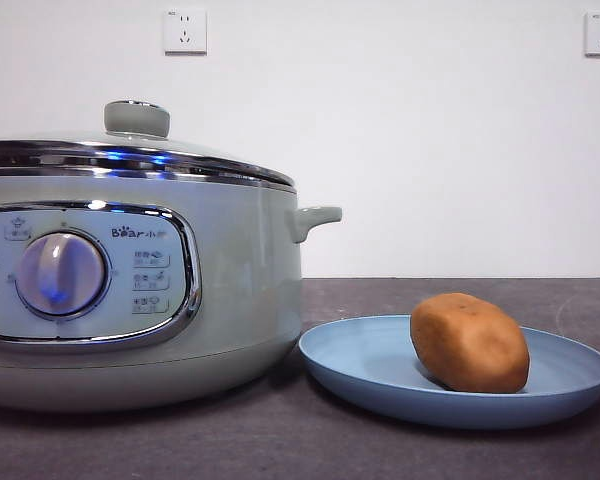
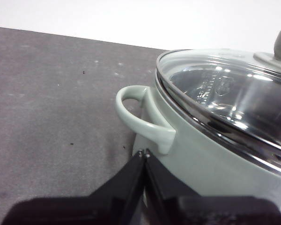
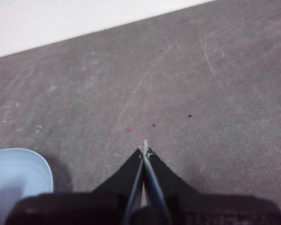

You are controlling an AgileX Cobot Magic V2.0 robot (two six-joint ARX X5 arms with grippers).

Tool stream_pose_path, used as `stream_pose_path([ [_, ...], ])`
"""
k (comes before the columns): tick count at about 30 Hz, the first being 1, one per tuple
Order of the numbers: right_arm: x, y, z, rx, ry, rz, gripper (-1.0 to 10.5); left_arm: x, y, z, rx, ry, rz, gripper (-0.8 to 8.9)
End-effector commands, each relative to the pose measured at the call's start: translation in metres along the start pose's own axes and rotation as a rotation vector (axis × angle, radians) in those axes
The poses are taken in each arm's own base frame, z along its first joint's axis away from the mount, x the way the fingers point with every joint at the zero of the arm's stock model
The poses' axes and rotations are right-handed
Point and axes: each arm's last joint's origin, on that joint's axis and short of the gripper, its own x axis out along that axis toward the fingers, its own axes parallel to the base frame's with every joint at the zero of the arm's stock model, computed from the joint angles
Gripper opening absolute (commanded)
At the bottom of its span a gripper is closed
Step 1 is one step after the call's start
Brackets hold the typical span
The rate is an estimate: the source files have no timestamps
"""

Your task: Take the potato out from the steamer,put the potato on the plate,close the lid

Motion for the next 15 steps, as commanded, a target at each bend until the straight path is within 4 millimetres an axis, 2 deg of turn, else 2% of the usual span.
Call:
stream_pose_path([
  [1, 0.0001, -0.0006, -0.0027, 0.009, -0.003, 0.0, 0.0, 0.0013, 0.0011, -0.004, -0.006, 0.007, 0.006, -0.04],
  [15, -0.0042, 0.0009, 0.002, 0.004, -0.071, 0.038, 0.0, 0.0013, 0.0011, -0.0041, -0.006, 0.008, 0.005, -0.03],
])
